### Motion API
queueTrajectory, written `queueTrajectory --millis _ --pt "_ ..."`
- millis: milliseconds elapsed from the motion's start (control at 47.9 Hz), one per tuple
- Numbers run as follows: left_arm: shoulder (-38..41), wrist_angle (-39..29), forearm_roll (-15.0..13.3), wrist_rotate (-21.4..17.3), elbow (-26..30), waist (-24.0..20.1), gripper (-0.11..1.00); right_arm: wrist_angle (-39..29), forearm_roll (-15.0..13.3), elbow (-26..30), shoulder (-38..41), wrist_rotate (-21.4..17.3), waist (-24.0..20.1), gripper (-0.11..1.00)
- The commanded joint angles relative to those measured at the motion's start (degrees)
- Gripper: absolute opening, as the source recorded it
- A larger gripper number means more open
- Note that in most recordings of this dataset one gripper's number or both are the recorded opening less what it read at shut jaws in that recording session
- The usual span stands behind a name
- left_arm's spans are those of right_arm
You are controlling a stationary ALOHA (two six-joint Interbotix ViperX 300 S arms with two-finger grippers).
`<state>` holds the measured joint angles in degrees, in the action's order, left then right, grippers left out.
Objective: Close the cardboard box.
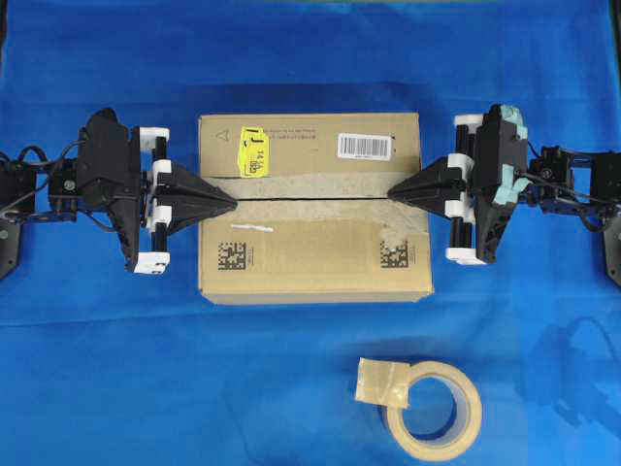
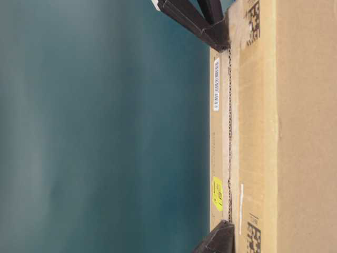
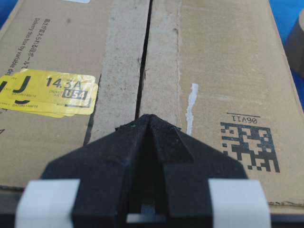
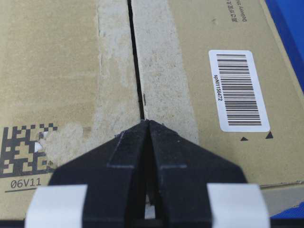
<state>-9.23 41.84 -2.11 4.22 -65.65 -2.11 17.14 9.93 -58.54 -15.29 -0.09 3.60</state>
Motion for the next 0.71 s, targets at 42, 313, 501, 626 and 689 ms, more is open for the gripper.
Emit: queueTrajectory --millis 42,313,501,626,689 --pt "-0.09 0.35 -0.18 -0.26 0.26 -0.70 0.00 0.53 0.18 0.35 -0.79 -0.09 0.18 0.00" --pt "-0.09 0.53 -0.18 -0.26 0.35 -0.88 0.00 0.53 0.09 0.35 -0.79 -0.09 0.18 0.00" --pt "0.00 1.49 -0.18 -0.44 0.35 -1.32 0.00 0.53 0.18 0.35 -0.79 -0.18 0.18 0.00" --pt "0.00 1.67 -0.18 -1.23 0.35 -1.41 0.00 0.53 0.18 0.35 -0.79 -0.18 0.18 0.00" --pt "0.00 1.67 -0.18 -1.58 0.35 -1.41 0.00 0.53 0.18 0.35 -0.79 -0.18 0.18 0.00"
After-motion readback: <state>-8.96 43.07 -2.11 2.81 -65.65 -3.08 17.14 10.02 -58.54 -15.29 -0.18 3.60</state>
